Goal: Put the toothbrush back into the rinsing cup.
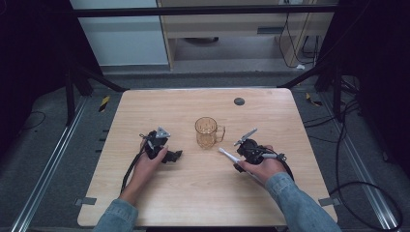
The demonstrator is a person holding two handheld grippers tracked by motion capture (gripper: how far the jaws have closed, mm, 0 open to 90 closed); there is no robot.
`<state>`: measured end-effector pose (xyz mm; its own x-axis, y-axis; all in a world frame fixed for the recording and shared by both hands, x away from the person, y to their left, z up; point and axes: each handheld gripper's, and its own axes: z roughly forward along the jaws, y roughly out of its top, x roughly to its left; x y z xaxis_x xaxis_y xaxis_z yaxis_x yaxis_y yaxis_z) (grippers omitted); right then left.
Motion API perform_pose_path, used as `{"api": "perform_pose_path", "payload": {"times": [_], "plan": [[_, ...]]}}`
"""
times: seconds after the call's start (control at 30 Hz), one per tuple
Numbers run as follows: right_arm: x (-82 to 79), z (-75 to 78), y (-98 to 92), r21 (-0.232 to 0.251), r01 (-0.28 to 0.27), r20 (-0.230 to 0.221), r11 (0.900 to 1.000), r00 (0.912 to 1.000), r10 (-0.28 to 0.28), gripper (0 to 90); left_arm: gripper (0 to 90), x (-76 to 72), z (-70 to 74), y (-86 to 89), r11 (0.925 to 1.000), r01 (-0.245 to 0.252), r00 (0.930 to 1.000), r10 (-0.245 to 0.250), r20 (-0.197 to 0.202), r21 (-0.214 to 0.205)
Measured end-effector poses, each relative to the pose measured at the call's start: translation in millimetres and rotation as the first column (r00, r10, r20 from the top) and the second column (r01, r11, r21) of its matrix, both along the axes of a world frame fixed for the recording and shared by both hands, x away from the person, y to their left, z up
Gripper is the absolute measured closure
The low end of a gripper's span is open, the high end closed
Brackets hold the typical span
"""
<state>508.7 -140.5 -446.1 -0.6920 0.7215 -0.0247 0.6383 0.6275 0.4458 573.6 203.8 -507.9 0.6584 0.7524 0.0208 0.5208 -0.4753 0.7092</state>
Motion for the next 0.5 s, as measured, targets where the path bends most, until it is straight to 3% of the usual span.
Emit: {"api": "perform_pose_path", "payload": {"times": [0.27, 0.5], "plan": [[0.6, -6.5, 5.3, -0.008, -0.001, -0.024, 1.0000, 0.9997, 0.001, 38.1, 0.0, 0.3, 0.1, 0.2, 1.0000, 0.004, 1.0000, -0.004, 0.002, 0.003], [3.0, -14.0, 2.0, -0.041, 0.003, -0.042, 0.9992, 0.9991, -0.005, 42.8, 0.0, 0.4, 0.1, 0.3, 1.0000, 0.005, 1.0000, -0.006, 0.002, 0.003]]}}
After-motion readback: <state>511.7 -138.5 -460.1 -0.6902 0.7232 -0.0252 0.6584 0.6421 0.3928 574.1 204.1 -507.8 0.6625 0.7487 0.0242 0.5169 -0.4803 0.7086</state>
